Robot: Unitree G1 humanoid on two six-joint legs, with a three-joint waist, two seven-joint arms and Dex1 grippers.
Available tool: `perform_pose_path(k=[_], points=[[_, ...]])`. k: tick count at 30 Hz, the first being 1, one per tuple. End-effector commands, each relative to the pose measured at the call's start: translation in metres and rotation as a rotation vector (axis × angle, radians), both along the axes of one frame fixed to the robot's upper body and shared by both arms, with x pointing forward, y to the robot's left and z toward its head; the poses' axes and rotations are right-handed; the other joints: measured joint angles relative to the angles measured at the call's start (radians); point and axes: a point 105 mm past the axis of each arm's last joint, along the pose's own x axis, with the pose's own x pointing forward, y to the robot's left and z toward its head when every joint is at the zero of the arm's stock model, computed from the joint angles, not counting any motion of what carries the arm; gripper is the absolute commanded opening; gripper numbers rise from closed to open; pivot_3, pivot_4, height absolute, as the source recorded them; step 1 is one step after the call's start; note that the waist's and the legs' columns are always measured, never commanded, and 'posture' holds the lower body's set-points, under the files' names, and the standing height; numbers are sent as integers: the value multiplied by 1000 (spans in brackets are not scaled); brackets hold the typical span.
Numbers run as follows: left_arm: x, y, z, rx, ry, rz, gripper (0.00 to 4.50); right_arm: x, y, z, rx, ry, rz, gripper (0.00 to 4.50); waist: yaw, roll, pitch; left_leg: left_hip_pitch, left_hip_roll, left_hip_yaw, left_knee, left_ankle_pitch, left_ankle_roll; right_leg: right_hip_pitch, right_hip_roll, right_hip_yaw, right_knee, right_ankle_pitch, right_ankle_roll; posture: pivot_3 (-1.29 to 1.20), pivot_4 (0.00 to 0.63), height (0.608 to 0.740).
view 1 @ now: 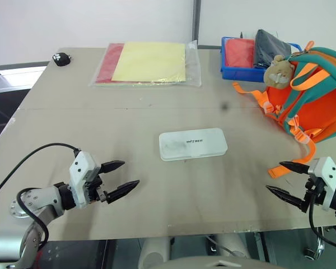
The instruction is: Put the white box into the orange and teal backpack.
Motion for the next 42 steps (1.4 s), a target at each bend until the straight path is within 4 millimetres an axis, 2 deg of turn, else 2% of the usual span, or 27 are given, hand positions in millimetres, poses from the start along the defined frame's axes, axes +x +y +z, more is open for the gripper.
perform_pose_path(k=[1,6,8,9,11,13,15,17,18,19,21,23,25,32,34,35,39,40,42], points=[[8,-1,11,-46,-32,42,4500,11,7,9,4,-67,-54,4454,0,0,0,0,0,0,0,0,0,0,0,0,0,0,0,0,150,740],[29,-15,23,-172,-56,187,4500,47,39,28,188,-99,-193,4454,-3,-1,0,1,1,-3,3,0,0,0,0,0,4,0,1,0,150,740],[36,-19,26,-226,-42,243,4500,63,44,29,253,-87,-279,3962,-3,-1,-1,1,1,-3,3,0,0,0,0,0,4,1,0,0,150,740],[40,-21,26,-244,-31,271,3979,71,48,28,259,-84,-306,3608,-3,-1,-1,1,0,-3,3,0,0,0,0,0,4,1,0,0,150,740],[53,-26,18,-228,1,360,3233,95,54,24,230,-106,-412,2677,-1,-2,-1,1,-1,-3,4,0,0,0,1,0,5,1,0,0,150,740],[65,-30,11,-199,21,439,2124,114,58,22,213,-130,-500,1570,1,-2,-1,0,-2,-2,4,0,0,0,1,-1,5,1,0,0,150,740],[73,-38,6,-181,35,468,1527,123,68,18,180,-134,-501,939,0,-2,-1,-1,-2,-2,4,0,0,0,1,-1,6,1,1,0,150,740],[79,-44,-1,-150,46,487,710,130,77,13,152,-129,-495,142,0,-2,-1,-1,-3,-2,4,0,0,0,1,-1,6,3,4,0,150,740],[83,-48,-5,-149,61,499,251,135,82,7,147,-104,-507,0,-2,-2,-1,-1,-3,-2,4,0,0,0,1,-1,6,3,4,0,150,740],[86,-51,-8,-151,72,507,251,138,85,4,145,-86,-518,0,-3,-2,-1,-1,-3,-2,4,0,0,0,2,-1,6,3,4,0,150,740],[95,-60,-15,-104,63,509,251,143,107,-2,143,-68,-456,0,-4,-2,-1,-1,-2,-2,3,0,0,0,2,-1,6,3,4,0,150,740],[97,-73,-15,-92,62,452,251,137,127,-8,122,-30,-344,0,-3,-1,-1,-1,-2,-2,3,0,0,0,3,-1,6,3,4,0,150,740],[90,-81,-18,-49,59,371,251,125,138,-11,129,14,-241,0,-4,-1,-1,0,-2,-3,3,0,0,0,3,-1,7,3,3,0,150,740],[52,-78,-22,37,55,207,251,83,124,-6,152,82,-176,0,-4,-1,-1,0,-1,-2,0,0,0,0,3,-1,5,2,3,0,150,740],[49,-72,-21,37,48,205,251,86,114,-6,130,52,-237,0,-4,-1,-1,0,-1,-2,0,0,0,0,3,-1,5,1,0,0,150,740],[48,-61,-21,15,67,231,251,87,106,-8,102,32,-272,0,-5,-1,-1,0,-1,-2,0,0,0,0,3,-1,6,1,0,0,150,740],[40,-24,-16,-12,126,229,1946,88,91,-6,56,-9,-294,0,-6,-1,-1,1,0,-2,2,0,0,0,3,-1,6,0,-1,0,150,740],[36,-18,-14,-32,160,217,2504,87,89,-5,49,-11,-284,0,-6,-1,-1,2,0,-2,2,0,0,0,3,-1,6,0,-1,0,150,740],[23,-5,-12,-93,319,177,3363,84,89,-6,21,-7,-241,0,-6,-1,-1,2,0,-2,3,0,0,0,3,-1,6,0,-1,0,150,740]])
